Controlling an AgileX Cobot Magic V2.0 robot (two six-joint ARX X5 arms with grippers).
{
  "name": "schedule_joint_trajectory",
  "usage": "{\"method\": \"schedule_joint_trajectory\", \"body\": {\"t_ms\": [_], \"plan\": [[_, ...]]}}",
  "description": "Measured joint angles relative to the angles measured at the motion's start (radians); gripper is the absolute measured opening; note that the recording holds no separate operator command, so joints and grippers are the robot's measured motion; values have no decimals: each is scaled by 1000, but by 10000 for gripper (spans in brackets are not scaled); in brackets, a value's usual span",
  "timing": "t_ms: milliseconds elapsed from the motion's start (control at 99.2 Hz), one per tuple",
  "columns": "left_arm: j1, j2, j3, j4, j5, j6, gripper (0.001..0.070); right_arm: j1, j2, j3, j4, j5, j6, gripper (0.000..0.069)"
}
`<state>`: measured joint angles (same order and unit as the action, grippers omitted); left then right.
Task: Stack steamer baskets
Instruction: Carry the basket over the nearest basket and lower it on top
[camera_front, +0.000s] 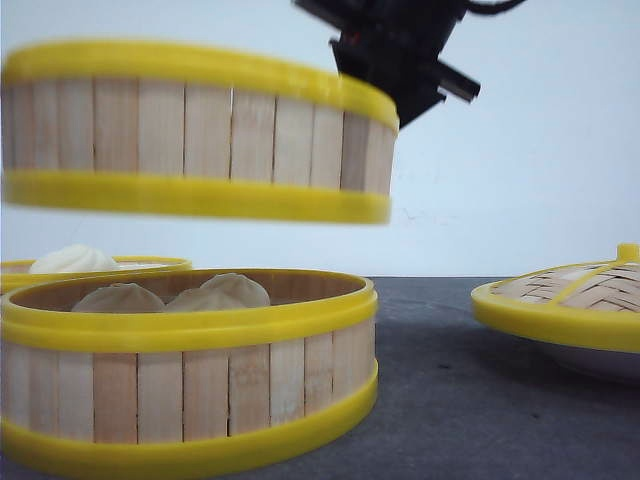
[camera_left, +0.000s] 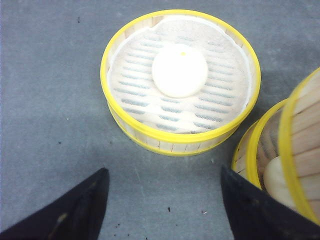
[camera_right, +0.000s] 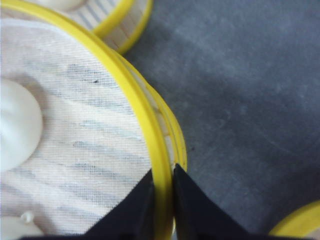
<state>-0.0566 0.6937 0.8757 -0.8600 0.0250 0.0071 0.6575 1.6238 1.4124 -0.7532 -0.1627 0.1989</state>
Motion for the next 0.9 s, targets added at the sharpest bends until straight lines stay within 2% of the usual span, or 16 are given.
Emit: {"method": "schedule_joint_trajectory", "body": {"t_ms": [363, 656, 898], "plan": [[0, 0, 0, 0, 0, 0, 428, 7, 79, 0, 2, 2, 1, 26], [0, 0, 0, 0, 0, 0, 428, 31, 88, 0, 3, 85, 1, 26], [0, 0, 0, 0, 0, 0, 428, 37, 88, 0, 6, 91, 3, 26]]}}
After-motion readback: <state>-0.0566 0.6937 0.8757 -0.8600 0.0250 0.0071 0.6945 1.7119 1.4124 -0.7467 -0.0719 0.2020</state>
